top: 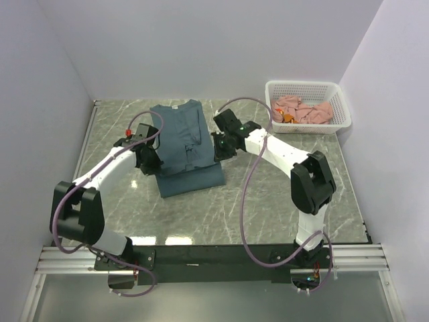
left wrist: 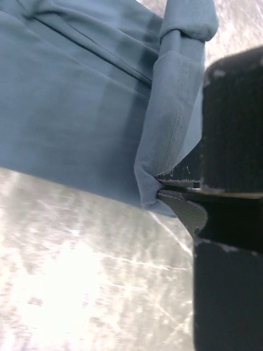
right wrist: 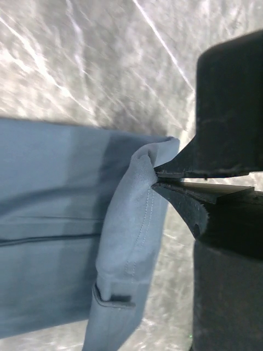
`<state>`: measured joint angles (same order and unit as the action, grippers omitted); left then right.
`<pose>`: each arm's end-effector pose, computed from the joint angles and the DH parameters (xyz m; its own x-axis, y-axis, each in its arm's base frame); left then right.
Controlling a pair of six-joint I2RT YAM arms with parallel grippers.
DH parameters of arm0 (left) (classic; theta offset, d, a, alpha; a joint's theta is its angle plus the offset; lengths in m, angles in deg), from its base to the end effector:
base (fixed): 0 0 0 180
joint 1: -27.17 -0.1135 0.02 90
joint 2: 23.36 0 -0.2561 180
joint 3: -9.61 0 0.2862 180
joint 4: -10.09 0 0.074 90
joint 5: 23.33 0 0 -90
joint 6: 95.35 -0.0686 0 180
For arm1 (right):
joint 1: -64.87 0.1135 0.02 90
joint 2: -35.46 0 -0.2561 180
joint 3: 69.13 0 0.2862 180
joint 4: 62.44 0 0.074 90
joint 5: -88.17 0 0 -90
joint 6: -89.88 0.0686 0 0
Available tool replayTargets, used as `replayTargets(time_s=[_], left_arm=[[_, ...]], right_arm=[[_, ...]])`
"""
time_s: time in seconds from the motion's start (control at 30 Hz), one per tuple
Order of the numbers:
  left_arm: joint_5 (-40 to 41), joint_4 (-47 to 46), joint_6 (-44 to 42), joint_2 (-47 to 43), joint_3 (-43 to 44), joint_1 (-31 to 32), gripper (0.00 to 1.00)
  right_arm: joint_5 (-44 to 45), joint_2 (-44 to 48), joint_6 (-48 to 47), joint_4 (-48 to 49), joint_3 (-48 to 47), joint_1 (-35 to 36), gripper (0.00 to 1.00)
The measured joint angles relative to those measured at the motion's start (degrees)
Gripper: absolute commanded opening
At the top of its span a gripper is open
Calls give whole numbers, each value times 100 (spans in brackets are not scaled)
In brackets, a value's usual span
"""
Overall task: Fold and stack the t-shirts
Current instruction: Fold the tshirt
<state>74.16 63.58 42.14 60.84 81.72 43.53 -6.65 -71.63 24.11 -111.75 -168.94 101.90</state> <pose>0.3217 -0.0851 0.1790 -0.7581 -0.5392 -0.3669 -0.4903 0.8421 -0.2246 0.3618 0.2801 0.2032 -0.8691 -0.1434 -0.4733 -0.3074 0.9063 0.2899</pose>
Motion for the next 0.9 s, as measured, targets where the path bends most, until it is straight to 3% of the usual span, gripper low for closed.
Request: replayTargets(time_s=[0.4, 0.9], left_arm=[[2, -870, -350, 874, 540, -328, 1], [140, -1543, -527, 1674, 623, -507, 1]], right_arm=[[-70, -828, -227, 365, -601, -363, 0], [-186, -1563, -315, 905, -1161, -483, 0]])
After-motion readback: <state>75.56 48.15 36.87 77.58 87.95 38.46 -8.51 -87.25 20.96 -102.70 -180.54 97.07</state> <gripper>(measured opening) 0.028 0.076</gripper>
